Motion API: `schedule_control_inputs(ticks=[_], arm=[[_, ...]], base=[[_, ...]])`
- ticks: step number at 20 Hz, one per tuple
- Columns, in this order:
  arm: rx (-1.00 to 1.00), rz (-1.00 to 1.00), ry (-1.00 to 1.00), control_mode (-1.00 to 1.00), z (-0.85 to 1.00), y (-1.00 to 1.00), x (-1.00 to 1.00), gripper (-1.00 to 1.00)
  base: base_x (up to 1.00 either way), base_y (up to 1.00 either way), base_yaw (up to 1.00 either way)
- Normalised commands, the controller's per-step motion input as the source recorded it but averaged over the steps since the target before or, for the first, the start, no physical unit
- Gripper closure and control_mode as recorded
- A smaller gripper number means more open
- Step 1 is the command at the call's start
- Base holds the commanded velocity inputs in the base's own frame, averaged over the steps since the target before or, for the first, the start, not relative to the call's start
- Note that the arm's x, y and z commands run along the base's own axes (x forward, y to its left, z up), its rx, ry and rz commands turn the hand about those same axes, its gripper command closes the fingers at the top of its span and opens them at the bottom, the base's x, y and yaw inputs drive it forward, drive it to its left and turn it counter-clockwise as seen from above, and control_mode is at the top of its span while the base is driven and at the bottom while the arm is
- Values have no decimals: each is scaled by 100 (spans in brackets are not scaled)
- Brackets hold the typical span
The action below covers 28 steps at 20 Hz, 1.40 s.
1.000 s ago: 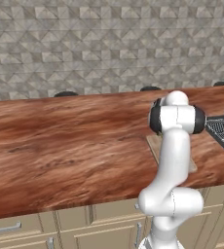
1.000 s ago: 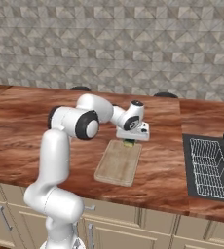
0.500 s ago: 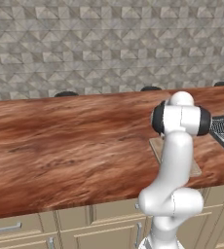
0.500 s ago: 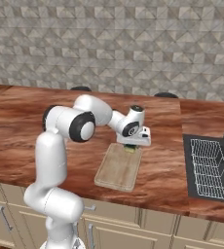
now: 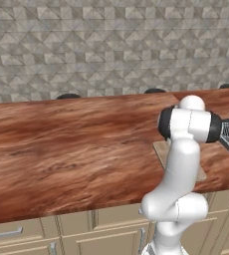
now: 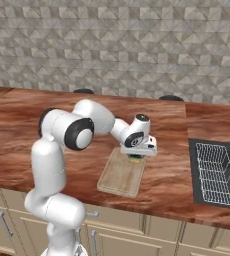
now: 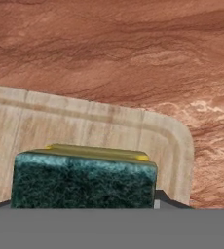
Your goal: Pick up the sponge from the counter and clean the cutting board by briefly scrubbing or pressing down on the cutting board. Once finished, release the sponge.
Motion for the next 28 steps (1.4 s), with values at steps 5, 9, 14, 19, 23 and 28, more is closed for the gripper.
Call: schedule_control_inputs(ticks=[5, 9, 14, 19, 23, 28], arm=[[0, 0, 0, -100, -74, -1, -100, 100], [0, 0, 0, -100, -74, 9, -100, 100], [0, 0, 0, -100, -62, 7, -100, 100], [0, 0, 0, -100, -50, 13, -100, 100], [0, 0, 0, -100, -41, 19, -100, 100], [0, 0, 0, -100, -35, 22, -100, 100]], base=[[0, 0, 0], [0, 0, 0], [0, 0, 0], [0, 0, 0], [0, 0, 0], [0, 0, 0]])
